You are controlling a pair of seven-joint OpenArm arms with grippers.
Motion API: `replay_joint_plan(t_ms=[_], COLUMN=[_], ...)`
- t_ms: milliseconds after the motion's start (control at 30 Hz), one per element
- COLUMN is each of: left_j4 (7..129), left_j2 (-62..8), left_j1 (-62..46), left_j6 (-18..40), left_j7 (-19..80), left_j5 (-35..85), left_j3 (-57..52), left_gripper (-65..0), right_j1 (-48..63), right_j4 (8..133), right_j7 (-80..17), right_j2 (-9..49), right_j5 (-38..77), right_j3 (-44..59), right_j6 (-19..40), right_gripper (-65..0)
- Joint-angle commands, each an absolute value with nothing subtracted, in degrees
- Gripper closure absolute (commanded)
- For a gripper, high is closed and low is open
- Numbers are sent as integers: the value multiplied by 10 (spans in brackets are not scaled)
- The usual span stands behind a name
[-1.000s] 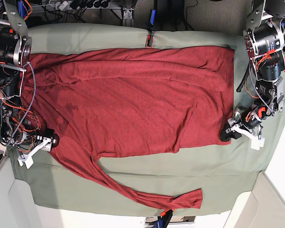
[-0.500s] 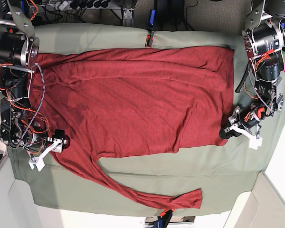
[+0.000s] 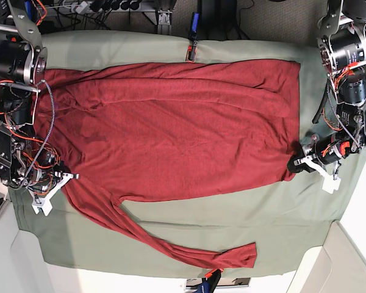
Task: Fold the T-shirt properly
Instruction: 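Fold the hem up over the shirt toward the collar with both grippers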
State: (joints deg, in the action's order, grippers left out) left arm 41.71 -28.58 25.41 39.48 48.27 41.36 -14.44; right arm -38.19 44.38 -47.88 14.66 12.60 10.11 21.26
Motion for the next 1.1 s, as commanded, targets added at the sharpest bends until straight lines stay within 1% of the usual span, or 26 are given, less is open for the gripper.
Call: replay_joint_plan(t_ms=[0,167,300,367,567,733,900,1067], left_j4=[446,547,631,673,786,872,911,911], left_j2=[-298,-308,-312,-313,-347,-364,-365,-365], left_j1=[266,218,166,142,53,-6,-55,-69], left_j6=[400,400,400,400,400,400,400,400], left_j7=[481,482,482,482,480,481,483,484], left_j5=[431,441,441,441,441,441,442,441], left_j3=[-146,-146,-146,-146,-146,-147,-147,-147], left_gripper=[0,0,0,0,0,0,0,0], right_j1=[-401,-390,-353,-335,-256,-182,-108,-77], right_j4=[464,537,624,645,715,782,845,858], right_j7=[-475,-513,-529,-537,-537,-538,-537,-537], right_j2=[161,176,190,199,220,222,222,222], right_j5=[129,142,162,175,196,196,196,196], right_j3=[103,103,102,103,106,116,137,158], right_j6=[215,215,215,215,214,214,214,214], right_gripper=[0,0,0,0,0,0,0,0])
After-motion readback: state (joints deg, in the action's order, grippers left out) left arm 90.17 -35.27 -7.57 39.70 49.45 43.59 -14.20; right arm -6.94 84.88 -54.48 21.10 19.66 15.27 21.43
